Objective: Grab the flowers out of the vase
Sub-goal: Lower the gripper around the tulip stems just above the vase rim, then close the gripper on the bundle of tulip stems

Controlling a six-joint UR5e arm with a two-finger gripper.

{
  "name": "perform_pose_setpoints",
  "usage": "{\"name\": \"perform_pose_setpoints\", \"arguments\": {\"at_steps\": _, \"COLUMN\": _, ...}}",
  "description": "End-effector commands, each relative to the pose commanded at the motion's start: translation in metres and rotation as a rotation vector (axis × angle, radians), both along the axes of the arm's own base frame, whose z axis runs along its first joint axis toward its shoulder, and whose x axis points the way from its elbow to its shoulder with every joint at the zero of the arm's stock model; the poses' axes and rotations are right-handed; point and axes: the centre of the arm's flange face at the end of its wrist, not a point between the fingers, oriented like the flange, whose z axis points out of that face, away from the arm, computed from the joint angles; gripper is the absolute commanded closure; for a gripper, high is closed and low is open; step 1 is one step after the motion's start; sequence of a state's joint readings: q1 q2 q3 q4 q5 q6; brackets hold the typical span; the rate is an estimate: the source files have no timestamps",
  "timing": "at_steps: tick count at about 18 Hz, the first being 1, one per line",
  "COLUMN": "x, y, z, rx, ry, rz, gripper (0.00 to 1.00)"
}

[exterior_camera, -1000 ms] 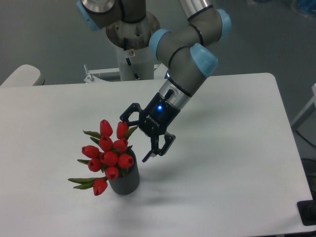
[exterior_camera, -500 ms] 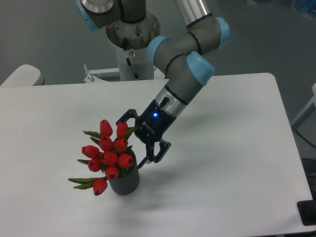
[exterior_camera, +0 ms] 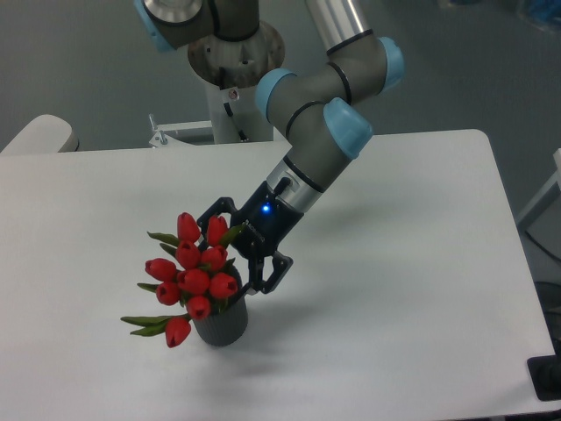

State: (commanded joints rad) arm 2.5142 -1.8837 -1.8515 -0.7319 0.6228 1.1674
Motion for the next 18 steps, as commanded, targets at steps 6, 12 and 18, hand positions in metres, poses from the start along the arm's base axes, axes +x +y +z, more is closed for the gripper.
{"name": "perform_pose_setpoints", "arguments": {"at_steps": 6, "x": 0.0007, "y": 0.0005, "z": -0.0010, "rx": 0.000, "ry": 0.002, "rz": 0.000, "gripper": 0.04}}
{"name": "perform_pose_setpoints", "arguments": {"at_steps": 12, "x": 0.0021, "y": 0.0017, "z": -0.0015, "rx": 0.002, "ry": 0.003, "rz": -0.005, "gripper": 0.32}}
{"name": "perform_pose_setpoints", "arguments": {"at_steps": 18, "x": 0.0011, "y": 0.0024, "z": 0.0005, "rx": 0.005, "ry": 0.006, "rz": -0.005, "gripper": 0.53}}
